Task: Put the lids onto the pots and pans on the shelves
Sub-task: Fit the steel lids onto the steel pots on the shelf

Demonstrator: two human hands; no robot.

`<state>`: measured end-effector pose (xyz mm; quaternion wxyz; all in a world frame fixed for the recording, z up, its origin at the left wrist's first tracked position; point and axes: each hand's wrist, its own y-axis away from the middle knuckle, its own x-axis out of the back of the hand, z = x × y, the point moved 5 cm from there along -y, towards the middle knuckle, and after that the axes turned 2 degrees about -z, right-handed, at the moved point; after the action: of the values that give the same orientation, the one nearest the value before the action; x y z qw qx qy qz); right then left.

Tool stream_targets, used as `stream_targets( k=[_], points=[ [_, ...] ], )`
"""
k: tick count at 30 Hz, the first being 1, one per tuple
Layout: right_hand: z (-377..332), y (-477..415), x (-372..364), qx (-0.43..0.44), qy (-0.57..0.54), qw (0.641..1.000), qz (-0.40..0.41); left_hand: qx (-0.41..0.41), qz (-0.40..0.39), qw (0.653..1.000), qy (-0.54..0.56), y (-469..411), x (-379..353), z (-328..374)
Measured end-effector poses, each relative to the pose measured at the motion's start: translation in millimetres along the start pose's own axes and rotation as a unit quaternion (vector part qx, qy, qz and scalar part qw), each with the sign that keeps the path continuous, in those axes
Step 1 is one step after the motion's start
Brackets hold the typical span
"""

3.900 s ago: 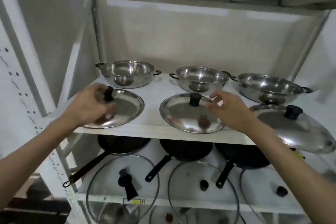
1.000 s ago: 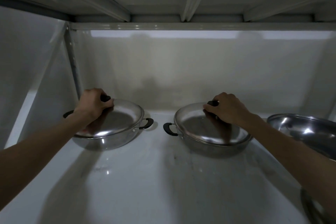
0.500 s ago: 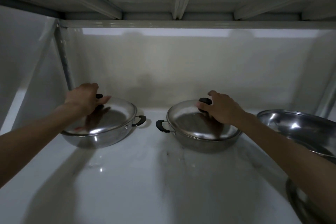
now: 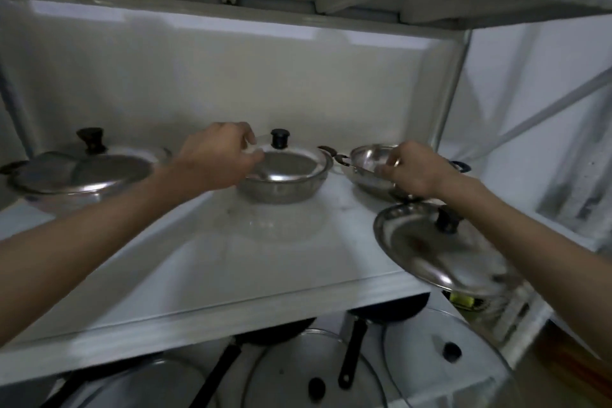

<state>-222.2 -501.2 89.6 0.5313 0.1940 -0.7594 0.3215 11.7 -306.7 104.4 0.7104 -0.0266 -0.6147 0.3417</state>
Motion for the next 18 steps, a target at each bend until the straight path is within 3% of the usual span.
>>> stream_targets(
  k=[9,13,18],
  points=[
    [115,69,-4,-0.152,0.069,0.983,-0.078,-0.046,-0.092,0.992,0.075,32,-79,91],
    [125,72,-16,-0.135,-0.008,0.987,-0.088,-0.035,-0.113,0.983,0.143,27,-109,115],
    [124,63,-24,-0.093,-0.011,0.993,-0.073,0.018,-0.098,0.972,0.214,-1,-132,143]
  ],
)
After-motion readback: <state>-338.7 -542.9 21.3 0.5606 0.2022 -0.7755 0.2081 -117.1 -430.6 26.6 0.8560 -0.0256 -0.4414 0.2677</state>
